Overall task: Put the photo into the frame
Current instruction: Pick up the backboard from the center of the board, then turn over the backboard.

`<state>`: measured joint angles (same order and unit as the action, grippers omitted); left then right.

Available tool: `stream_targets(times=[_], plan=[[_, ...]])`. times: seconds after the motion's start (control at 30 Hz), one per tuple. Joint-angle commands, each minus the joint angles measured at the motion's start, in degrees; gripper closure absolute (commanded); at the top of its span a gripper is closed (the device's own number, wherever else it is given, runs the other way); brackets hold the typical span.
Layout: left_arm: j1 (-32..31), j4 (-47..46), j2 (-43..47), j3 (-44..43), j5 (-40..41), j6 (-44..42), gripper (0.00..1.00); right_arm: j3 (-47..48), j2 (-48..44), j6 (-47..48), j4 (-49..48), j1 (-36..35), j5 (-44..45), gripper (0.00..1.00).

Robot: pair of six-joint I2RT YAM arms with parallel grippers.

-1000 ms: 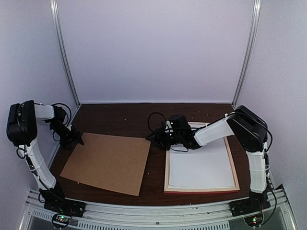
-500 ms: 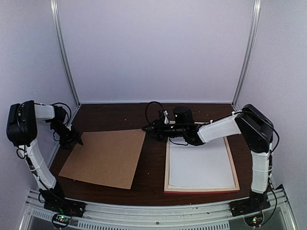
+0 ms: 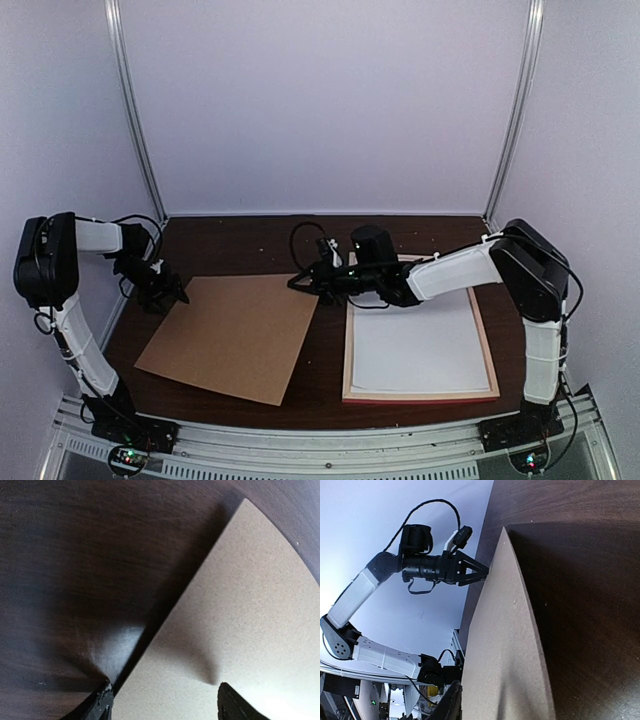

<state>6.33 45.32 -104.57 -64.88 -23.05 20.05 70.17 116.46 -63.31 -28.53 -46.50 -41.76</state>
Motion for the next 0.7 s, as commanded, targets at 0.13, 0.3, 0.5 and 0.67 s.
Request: stream_targets(times=[0.13,0.3,0.5,0.67], plan=[[-1.6,0.4,3.6,0.2,-3.2,1.7,0.28,3.3,-6.3,7.6,18.9,-0.6,5.7,0.78],[-1.6,0.3,6.5,-0.7,-0.7,2.0,0.22,5.3,-9.6,13.2,29.3,0.6,8.9,0.89],[-1.7,-0.9,11.3,-1.7,-0.2,4.2,0.16,8.1,-13.3,18.5,35.4,1.9,9.6,1.00],[-1.8,-1.0,16.1,-3.5,-1.1,6.8,0.13,13.5,-19.2,27.0,45.3,3.1,14.9,1.00]])
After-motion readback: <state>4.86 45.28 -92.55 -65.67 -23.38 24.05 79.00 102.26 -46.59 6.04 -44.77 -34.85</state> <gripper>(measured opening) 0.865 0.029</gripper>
